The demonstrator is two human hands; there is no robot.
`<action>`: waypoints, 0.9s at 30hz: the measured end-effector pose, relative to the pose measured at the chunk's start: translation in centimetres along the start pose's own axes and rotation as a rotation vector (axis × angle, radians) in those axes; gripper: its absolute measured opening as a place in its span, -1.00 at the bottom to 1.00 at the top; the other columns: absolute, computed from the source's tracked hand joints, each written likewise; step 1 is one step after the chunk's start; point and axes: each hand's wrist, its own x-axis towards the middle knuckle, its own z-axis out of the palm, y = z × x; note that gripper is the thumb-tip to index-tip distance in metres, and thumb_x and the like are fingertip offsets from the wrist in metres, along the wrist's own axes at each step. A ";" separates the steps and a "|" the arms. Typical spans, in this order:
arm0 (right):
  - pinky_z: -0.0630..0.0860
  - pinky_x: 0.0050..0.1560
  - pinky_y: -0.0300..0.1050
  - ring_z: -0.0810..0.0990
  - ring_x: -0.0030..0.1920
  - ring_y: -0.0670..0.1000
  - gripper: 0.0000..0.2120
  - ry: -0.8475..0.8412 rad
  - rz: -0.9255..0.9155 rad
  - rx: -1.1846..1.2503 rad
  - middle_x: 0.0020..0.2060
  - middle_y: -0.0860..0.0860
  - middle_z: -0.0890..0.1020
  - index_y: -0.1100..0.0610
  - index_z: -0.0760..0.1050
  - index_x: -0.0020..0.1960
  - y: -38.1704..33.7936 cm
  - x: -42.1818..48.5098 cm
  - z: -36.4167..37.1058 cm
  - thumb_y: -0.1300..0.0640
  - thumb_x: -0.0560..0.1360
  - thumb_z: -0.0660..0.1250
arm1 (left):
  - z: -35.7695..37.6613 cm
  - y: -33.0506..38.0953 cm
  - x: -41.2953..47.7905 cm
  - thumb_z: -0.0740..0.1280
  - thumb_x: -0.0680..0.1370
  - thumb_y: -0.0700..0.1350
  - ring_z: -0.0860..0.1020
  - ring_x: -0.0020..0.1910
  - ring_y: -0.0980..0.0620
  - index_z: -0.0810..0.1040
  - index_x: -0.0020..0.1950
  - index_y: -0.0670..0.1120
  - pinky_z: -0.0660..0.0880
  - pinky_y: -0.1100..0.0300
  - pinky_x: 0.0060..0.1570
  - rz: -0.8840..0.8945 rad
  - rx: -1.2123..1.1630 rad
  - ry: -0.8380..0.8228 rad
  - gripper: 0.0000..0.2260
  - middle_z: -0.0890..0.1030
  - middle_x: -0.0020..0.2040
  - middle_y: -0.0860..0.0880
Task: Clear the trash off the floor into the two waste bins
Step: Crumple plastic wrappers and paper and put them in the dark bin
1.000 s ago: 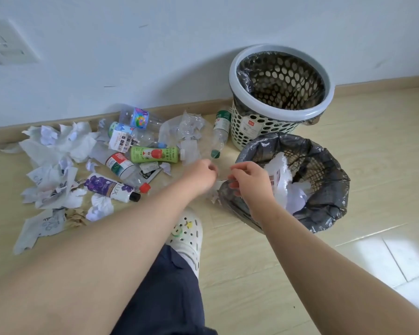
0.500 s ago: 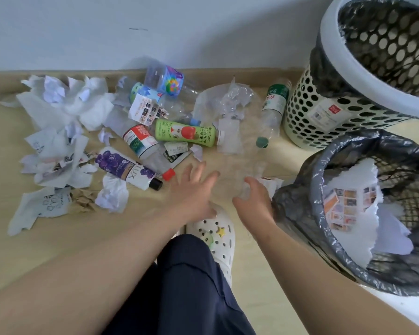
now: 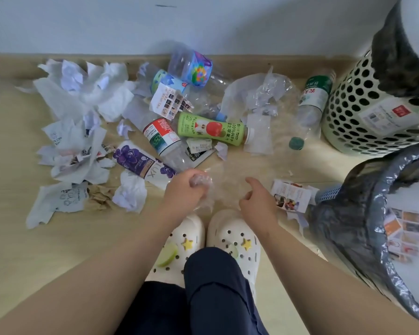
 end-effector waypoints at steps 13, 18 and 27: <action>0.45 -0.26 -0.25 0.49 -0.40 -0.06 -0.72 -0.377 -0.057 0.962 -0.44 0.00 0.57 0.17 0.53 -0.24 -7.6 0.7 -1.6 0.43 0.50 0.16 | -1.5 3.7 2.8 0.37 0.50 -0.15 0.59 -0.12 -0.02 0.45 0.10 0.11 0.55 0.14 -0.27 -0.161 -0.681 0.139 -0.75 0.59 0.05 -0.08; 0.41 -0.23 -0.24 0.49 -0.24 -0.07 -0.80 0.252 0.144 0.632 0.03 0.05 0.58 0.01 0.50 -0.03 -5.9 5.4 -4.0 0.26 0.51 0.19 | -2.6 4.0 4.1 0.32 0.50 -0.25 0.47 -0.28 0.08 0.46 0.06 0.10 0.38 0.26 -0.40 -0.142 -0.657 0.327 -0.73 0.53 -0.02 -0.02; 0.36 0.33 0.00 0.40 0.28 0.12 -0.58 0.093 0.322 0.544 0.38 0.04 0.33 -0.06 0.44 0.32 -1.2 10.7 -4.4 0.14 0.47 0.28 | -2.4 3.3 4.7 0.34 0.49 -0.26 0.52 -0.15 0.04 0.47 -0.03 0.06 0.51 0.13 -0.15 -0.203 -0.587 0.315 -0.78 0.51 -0.13 0.07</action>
